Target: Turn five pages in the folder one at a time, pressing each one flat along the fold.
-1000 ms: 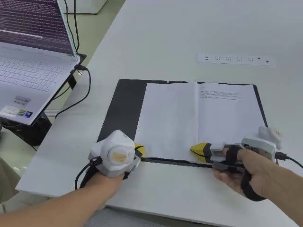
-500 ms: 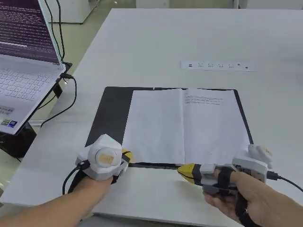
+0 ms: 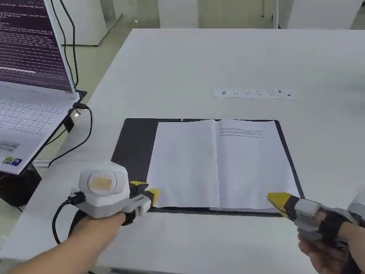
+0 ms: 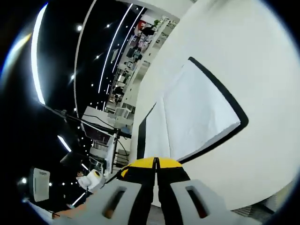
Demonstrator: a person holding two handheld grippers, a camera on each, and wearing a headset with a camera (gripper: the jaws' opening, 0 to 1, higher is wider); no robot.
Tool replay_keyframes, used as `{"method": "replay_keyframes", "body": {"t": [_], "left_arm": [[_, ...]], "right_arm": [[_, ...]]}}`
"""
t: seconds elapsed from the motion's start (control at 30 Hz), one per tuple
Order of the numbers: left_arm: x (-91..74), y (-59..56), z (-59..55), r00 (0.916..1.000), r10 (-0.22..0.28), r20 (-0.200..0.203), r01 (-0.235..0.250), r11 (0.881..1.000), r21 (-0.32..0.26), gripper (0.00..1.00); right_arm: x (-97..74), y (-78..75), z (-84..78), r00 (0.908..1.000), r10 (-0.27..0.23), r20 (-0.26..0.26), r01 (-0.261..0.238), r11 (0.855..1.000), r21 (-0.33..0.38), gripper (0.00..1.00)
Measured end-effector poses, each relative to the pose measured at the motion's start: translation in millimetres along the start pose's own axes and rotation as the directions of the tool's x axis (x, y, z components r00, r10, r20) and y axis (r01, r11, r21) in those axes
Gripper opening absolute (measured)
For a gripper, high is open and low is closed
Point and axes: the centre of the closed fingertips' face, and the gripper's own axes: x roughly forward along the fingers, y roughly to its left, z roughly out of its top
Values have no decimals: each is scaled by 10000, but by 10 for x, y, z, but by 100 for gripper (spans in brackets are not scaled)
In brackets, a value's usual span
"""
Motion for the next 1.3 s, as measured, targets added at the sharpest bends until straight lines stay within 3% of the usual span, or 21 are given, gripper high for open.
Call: {"method": "replay_keyframes", "body": {"t": [0.1, 0.17, 0.27, 0.33, 0.43, 0.53, 0.6, 0.7, 0.87, 0.93, 1.07, 1.3], "left_arm": [[-107, -37, 53, 9999, -24, 147, 29, 9993, -362, 31], [-171, -81, 97, 9993, -82, 377, 91, 9997, -241, 33], [-276, -118, 97, 9996, 66, 284, -66, 10000, 10, 41], [-330, -137, 94, 9993, 97, 362, -92, 9998, -157, 47], [-376, -151, 50, 9995, 252, 175, -253, 9997, 18, 57], [-417, -134, 7, 9989, 444, 168, -443, 9990, -67, 71], [-438, -115, -23, 9980, 621, 79, -618, 9977, -276, 80], [-472, -114, -33, 9972, 749, -23, -750, 9969, -244, 83], [-497, -185, 10, 9982, 603, -34, -602, 9979, 240, 85], [-491, -237, 44, 9985, 540, 39, -541, 9977, 416, 84], [-399, -368, 105, 9997, 230, 58, -233, 9976, 658, 83], [-149, -650, 203, 9994, -340, -54, 344, 9949, 943, 82]], "right_arm": [[-120, -43, 59, 9978, -510, 432, 544, 9951, -821, 0], [-174, -1, 44, 9968, -617, 514, 684, 9876, -1413, 0], [-230, -5, 42, 9928, -993, 673, 1123, 9670, -2287, 9], [-241, -35, 50, 9893, -1285, 684, 1433, 9432, -2998, 22], [-258, -84, 67, 9818, -1703, 840, 1895, 9074, -3752, 46], [-278, -230, 77, 9687, -2331, 848, 2456, 8538, -4589, 77], [-297, -292, 91, 9656, -2471, 804, 2561, 8526, -4554, 88], [-323, -292, 100, 9679, -2423, 672, 2454, 8520, -4624, 85], [-377, -254, 214, 9670, -2318, 1061, 2533, 8274, -5013, 85], [-396, -252, 240, 9683, -2255, 1070, 2477, 8153, -5234, 84], [-425, -250, 281, 9711, -2137, 1064, 2369, 8068, -5412, 80], [-488, -259, 340, 9720, -2025, 1191, 2345, 8060, -5435, 80]]}}
